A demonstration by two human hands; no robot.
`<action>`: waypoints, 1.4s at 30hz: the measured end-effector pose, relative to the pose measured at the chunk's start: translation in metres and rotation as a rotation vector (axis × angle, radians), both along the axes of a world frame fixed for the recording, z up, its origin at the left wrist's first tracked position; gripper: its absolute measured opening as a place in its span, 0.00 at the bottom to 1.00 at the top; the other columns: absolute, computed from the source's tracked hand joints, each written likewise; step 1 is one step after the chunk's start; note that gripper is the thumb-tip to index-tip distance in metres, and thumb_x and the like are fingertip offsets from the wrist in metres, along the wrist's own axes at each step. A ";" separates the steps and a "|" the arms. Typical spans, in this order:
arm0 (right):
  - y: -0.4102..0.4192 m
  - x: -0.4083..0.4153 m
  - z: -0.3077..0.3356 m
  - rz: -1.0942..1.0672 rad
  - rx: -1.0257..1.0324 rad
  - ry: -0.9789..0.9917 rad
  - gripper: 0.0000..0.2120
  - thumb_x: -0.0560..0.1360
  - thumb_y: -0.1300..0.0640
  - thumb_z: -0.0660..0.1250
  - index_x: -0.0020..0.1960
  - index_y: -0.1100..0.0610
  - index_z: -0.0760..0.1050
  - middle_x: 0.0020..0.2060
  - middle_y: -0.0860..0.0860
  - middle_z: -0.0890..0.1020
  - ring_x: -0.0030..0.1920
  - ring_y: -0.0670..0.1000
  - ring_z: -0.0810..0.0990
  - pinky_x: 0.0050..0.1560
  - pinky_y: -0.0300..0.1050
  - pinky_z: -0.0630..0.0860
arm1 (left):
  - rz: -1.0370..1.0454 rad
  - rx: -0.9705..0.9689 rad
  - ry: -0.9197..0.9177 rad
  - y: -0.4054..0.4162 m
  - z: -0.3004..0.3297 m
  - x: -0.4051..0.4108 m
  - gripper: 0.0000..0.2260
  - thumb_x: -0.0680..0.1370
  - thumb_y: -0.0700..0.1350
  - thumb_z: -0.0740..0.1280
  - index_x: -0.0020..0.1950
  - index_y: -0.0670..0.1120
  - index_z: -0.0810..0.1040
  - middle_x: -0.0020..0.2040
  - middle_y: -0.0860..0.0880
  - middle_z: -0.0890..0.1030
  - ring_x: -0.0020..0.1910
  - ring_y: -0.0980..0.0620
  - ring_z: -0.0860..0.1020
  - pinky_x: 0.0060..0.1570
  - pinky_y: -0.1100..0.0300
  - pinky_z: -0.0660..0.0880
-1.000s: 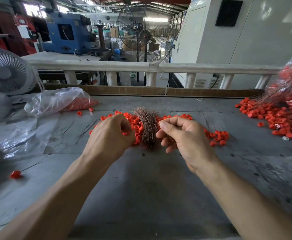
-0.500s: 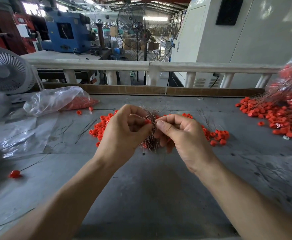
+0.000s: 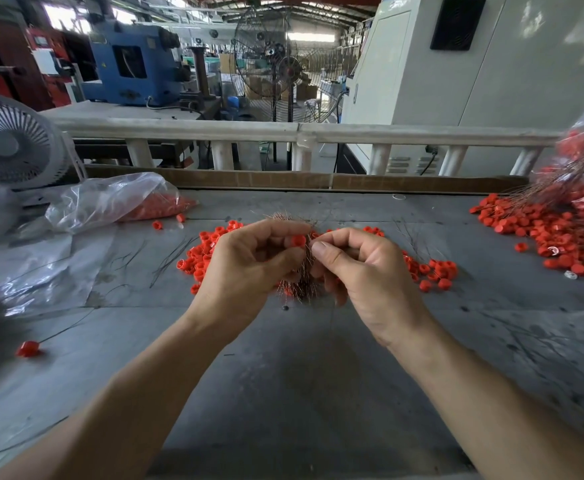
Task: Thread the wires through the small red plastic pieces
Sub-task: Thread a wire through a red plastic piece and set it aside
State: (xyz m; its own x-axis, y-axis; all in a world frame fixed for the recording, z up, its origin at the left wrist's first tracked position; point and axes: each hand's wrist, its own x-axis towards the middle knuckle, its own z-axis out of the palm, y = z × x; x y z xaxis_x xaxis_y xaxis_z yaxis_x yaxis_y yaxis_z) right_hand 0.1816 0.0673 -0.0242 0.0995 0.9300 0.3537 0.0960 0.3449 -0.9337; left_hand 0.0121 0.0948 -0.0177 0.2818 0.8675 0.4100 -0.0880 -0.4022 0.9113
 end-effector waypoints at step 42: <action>-0.004 -0.001 0.000 -0.090 0.049 -0.179 0.06 0.78 0.58 0.72 0.42 0.51 0.82 0.30 0.48 0.83 0.29 0.41 0.76 0.30 0.33 0.70 | 0.037 -0.054 -0.016 0.003 -0.005 0.000 0.09 0.73 0.34 0.74 0.51 0.45 0.84 0.42 0.45 0.86 0.42 0.48 0.86 0.43 0.59 0.82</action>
State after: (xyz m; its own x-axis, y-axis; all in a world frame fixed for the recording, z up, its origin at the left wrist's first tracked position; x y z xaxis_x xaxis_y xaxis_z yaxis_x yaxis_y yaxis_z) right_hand 0.1805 0.0633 -0.0239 0.1130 0.9014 0.4180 0.2918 0.3721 -0.8812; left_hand 0.0125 0.0977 -0.0228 0.2426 0.8981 0.3668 -0.0886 -0.3560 0.9303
